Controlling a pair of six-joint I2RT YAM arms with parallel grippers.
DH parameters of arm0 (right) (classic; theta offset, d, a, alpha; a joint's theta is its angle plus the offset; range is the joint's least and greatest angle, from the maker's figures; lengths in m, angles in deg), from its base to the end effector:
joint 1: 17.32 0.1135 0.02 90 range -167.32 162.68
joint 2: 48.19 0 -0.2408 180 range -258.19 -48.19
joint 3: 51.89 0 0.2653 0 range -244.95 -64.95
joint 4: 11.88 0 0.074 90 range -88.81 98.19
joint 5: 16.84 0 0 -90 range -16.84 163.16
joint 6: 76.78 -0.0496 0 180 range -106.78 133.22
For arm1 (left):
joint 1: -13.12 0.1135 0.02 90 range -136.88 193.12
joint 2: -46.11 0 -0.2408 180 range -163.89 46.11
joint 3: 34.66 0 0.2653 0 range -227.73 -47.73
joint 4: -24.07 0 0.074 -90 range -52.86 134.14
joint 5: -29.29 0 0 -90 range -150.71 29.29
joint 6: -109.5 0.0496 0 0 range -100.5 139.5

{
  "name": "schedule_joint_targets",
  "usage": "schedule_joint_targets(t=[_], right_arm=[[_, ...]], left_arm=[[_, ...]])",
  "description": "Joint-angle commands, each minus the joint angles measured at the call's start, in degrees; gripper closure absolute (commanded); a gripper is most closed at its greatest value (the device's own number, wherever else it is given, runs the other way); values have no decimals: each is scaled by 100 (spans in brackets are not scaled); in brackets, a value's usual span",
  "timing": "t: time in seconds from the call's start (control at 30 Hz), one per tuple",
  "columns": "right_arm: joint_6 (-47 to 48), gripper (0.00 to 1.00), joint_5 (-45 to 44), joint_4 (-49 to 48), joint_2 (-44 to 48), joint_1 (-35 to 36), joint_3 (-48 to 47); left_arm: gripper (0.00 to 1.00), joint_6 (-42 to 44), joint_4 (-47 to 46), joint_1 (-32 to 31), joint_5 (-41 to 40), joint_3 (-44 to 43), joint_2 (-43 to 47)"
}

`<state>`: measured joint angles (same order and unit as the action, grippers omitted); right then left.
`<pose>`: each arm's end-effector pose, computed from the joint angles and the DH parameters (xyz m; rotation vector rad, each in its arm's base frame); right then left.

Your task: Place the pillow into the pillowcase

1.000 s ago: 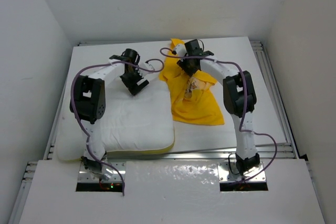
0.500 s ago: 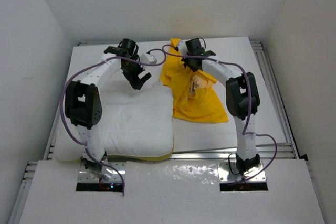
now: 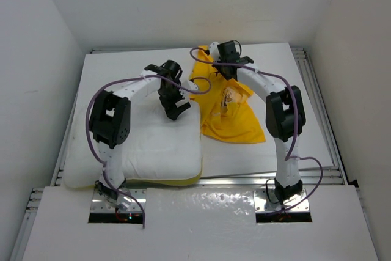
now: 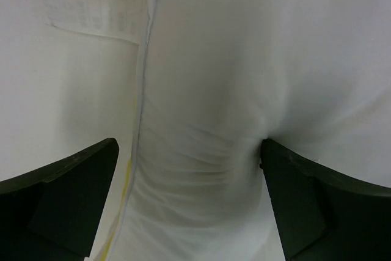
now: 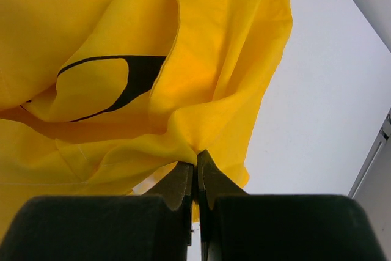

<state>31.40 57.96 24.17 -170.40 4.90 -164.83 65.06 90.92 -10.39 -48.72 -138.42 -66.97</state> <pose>0.4640 0.1755 0.1879 -0.6876 2.2406 -0.2782 0.3677 -0.1712 0.1731 1.6494 2.3326 -0.2282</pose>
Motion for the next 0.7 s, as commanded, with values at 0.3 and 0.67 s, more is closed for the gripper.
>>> schedule_joint_targets(t=[0.3, 0.67], right_arm=[[-507, 100, 52, -163, 119, -33, -392], [-2686, 100, 641, -979, 145, -24, -1086]], left_arm=[[100, 129, 458, 83, 295, 61, 197], [100, -425, 475, -365, 480, -624, 1745]])
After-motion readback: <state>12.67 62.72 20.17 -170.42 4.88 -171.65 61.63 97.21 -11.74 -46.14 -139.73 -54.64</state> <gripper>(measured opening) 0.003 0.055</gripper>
